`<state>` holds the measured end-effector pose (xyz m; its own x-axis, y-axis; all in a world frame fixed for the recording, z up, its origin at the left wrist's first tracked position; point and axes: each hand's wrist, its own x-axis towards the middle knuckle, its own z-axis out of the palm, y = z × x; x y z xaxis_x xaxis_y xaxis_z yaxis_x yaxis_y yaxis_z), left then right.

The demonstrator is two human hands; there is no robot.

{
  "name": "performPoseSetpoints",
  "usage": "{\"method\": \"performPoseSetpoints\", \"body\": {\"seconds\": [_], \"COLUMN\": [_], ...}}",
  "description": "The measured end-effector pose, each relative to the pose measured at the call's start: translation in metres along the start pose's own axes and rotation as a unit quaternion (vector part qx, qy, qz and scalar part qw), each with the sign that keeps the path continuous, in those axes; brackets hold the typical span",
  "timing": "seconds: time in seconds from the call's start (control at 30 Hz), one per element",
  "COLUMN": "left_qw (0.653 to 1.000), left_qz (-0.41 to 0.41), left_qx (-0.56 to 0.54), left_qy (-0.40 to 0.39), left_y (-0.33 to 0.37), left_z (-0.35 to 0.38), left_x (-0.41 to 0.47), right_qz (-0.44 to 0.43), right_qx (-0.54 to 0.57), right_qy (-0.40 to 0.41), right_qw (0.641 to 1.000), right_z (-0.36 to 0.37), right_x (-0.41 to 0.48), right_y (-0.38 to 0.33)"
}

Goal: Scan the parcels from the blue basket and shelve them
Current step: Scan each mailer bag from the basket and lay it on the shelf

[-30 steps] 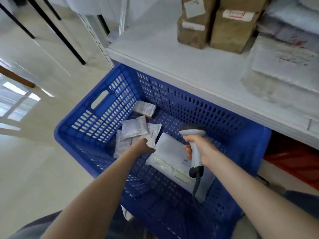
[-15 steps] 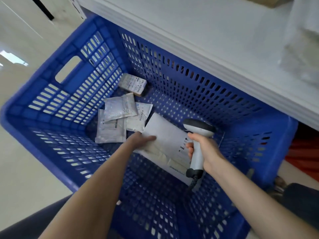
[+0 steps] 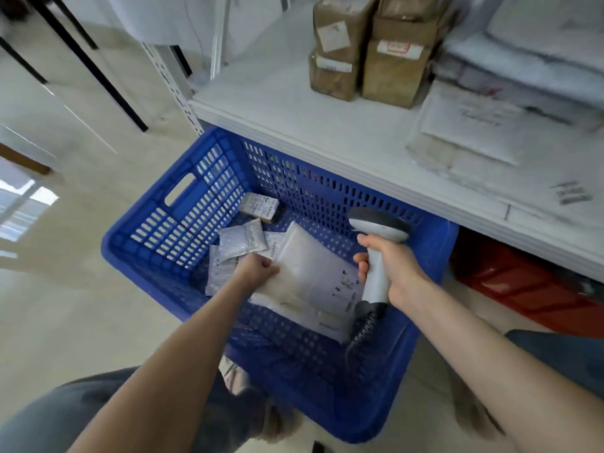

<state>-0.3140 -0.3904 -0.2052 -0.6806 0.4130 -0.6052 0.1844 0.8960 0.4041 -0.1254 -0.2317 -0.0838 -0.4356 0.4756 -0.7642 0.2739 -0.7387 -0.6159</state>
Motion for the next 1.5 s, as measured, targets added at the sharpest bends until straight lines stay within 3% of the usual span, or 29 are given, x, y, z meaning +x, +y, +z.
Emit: {"method": "performPoseSetpoints", "body": {"seconds": [0.07,0.2,0.4,0.67,0.97,1.5], "left_qw": [0.999,0.979,0.926,0.904,0.889,0.88], "left_qz": [0.008,0.01,0.074,0.128,0.141,0.145], "left_qx": [-0.023,-0.188,-0.365,-0.405,-0.435,-0.452], "left_qy": [0.028,0.074,0.059,0.045,0.025,0.012], "left_y": [0.002,-0.006,0.008,0.062,0.08,0.085], "left_z": [-0.037,-0.103,-0.137,-0.088,-0.043,-0.04], "left_x": [-0.022,-0.064,-0.122,-0.159,-0.172,-0.179], "right_qz": [-0.026,-0.072,-0.163,-0.253,-0.234,-0.238], "right_qx": [0.002,-0.01,-0.072,-0.074,-0.067,-0.088], "right_qy": [-0.008,-0.025,-0.032,0.03,0.066,0.076], "right_qw": [1.0,0.997,0.984,0.964,0.968,0.964], "right_z": [-0.009,-0.021,-0.037,-0.069,-0.108,-0.112], "right_x": [-0.025,-0.069,-0.126,-0.177,-0.198,-0.198], "right_y": [-0.008,-0.018,-0.017,-0.01,0.015,0.023]}}
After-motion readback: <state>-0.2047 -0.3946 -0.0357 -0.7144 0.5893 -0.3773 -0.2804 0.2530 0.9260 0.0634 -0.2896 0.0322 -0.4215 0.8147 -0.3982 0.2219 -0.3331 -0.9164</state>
